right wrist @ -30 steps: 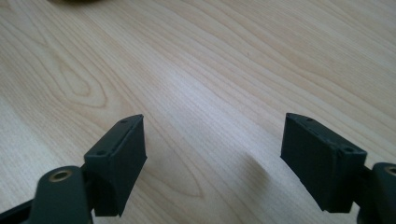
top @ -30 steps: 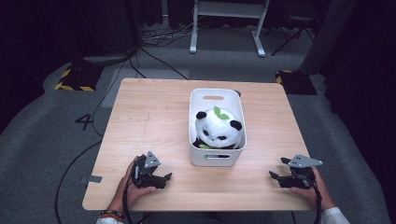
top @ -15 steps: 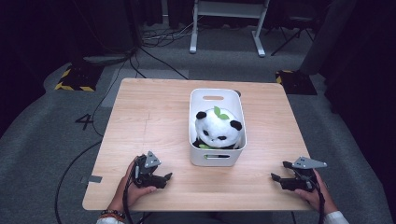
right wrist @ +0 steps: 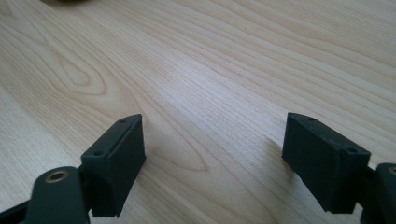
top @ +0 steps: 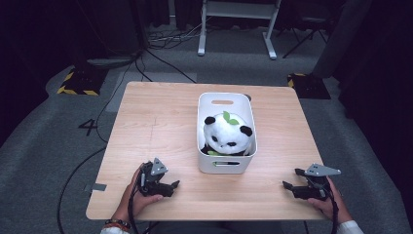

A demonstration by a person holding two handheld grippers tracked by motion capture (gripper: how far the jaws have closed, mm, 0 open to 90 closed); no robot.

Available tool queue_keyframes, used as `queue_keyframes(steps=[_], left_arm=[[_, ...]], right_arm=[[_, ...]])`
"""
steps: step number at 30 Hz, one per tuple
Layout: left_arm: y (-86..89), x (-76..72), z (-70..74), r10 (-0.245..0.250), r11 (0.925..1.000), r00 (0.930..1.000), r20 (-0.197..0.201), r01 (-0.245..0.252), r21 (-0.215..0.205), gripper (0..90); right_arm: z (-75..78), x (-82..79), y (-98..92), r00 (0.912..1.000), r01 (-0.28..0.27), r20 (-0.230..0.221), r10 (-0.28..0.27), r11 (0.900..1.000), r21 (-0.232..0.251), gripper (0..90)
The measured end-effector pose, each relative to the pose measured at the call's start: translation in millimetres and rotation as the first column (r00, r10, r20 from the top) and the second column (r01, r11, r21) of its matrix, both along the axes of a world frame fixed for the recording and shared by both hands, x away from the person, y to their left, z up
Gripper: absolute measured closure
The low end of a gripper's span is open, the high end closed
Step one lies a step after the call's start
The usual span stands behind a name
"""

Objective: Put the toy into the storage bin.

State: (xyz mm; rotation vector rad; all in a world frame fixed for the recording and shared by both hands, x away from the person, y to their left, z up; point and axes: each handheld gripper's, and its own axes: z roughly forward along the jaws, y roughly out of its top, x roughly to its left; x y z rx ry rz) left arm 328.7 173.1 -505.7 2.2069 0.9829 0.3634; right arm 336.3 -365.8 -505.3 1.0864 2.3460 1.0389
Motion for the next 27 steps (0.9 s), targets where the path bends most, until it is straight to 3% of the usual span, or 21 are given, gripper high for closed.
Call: queue_keyframes(steps=[27], left_arm=[[-0.1,0.1,0.0,0.003,1.0,1.0,0.0,-0.003,0.001,15.0]], right_arm=[[-0.1,1.0,0.4,1.0,-0.006,-0.004,0.006,1.0,-0.005,18.2]])
